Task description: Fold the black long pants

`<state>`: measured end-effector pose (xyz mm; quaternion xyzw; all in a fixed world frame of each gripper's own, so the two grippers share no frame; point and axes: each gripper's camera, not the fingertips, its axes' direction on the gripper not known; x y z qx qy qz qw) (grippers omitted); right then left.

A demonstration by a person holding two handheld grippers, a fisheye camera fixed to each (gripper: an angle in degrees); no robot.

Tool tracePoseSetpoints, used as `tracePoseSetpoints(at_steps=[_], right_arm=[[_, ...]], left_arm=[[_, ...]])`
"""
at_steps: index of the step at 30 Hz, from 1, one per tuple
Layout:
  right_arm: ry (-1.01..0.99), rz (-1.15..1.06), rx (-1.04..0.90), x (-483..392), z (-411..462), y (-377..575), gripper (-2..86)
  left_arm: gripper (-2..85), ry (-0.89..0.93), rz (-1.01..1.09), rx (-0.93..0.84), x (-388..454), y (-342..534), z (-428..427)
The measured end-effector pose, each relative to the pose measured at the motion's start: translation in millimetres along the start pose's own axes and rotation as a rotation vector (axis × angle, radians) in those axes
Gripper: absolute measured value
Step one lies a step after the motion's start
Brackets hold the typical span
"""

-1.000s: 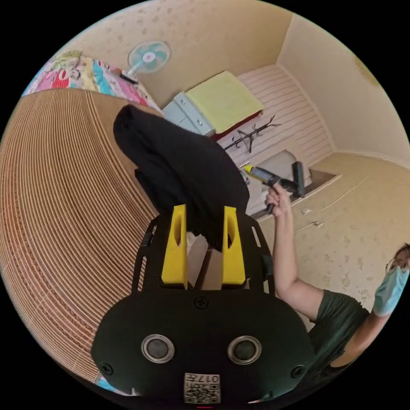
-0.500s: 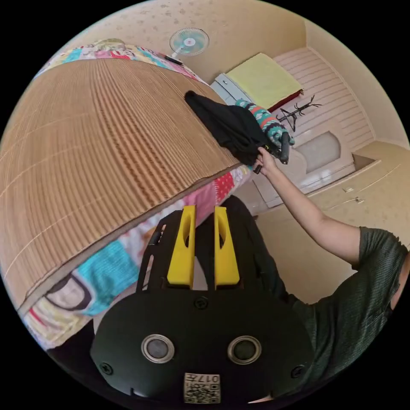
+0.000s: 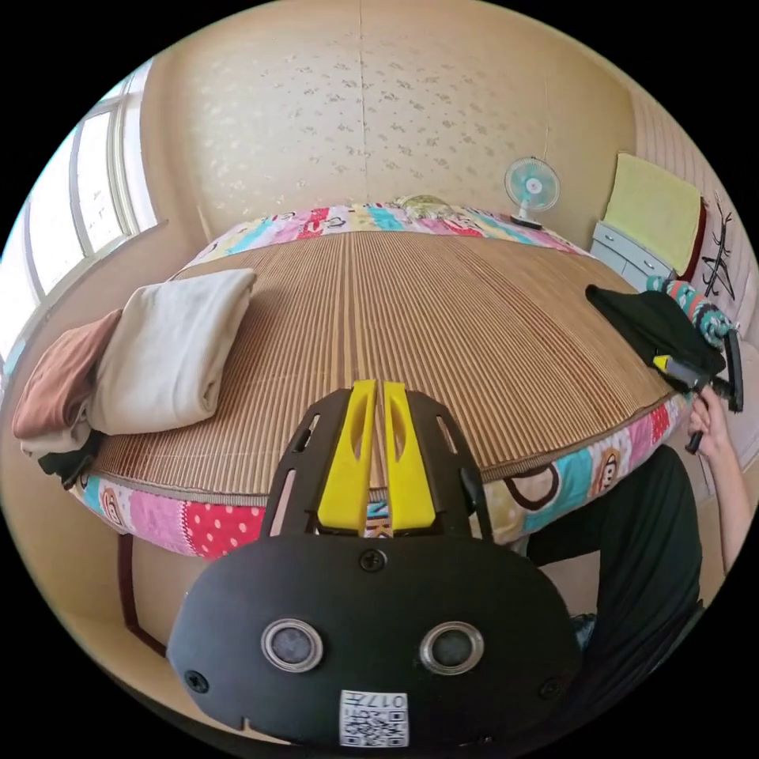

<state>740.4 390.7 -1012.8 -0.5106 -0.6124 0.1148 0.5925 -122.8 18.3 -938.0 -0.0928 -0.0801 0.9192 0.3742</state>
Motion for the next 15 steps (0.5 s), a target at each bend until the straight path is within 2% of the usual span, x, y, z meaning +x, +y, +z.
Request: tracePoseSetpoints(at_steps=[2,4,6,10,15], right_arm=[[-0.023,0.019,-0.069,-2.3,15.0,26.9,0.4],[-0.151,-0.009,-0.071,-2.8,20.9,33.9,0.4],[-0.286,-0.101,-0.110,-11.0,26.1,25.3,0.4],[-0.297,-0.230,-0.154,-46.8,30.9,-9.7,0.5],[-0.438,-0.271,-0.169,-89.4,75.1,-32.9,1.0]], left_arm=[[2.8,-0.060,-0.026,-0.064,-11.8,13.7,24.8],[3.6,-0.009,-0.004,0.170,-15.2,64.3,22.3],[2.1,-0.027,-0.007,0.141,-9.9,62.4,17.6],[-0.2,-0.038,0.001,0.157,-0.6,68.5,4.9],[-0.5,0.012,-0.037,0.186,-4.3,76.6,-6.1]])
